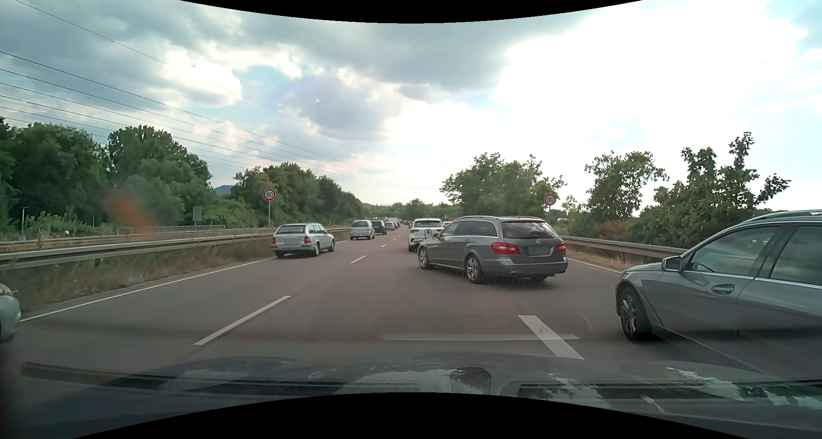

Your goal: Follow the waypoints while adhering to traffic rules and regulations

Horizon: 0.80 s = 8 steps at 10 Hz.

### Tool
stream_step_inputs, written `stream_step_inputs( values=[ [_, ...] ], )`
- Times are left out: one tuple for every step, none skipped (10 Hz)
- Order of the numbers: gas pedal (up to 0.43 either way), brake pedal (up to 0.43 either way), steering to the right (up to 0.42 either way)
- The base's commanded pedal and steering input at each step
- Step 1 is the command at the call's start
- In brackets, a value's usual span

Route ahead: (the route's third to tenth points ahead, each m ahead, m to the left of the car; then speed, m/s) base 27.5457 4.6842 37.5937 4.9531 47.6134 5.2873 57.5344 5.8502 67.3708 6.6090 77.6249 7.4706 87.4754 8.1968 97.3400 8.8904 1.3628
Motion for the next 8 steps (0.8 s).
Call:
stream_step_inputs(
  values=[
    [0.000, 0.000, -0.001],
    [0.000, 0.000, -0.001],
    [0.000, 0.000, -0.001],
    [0.000, 0.000, -0.001],
    [0.000, 0.000, -0.001],
    [0.000, 0.000, -0.001],
    [0.000, 0.000, -0.001],
    [0.000, 0.000, 0.000]
  ],
)
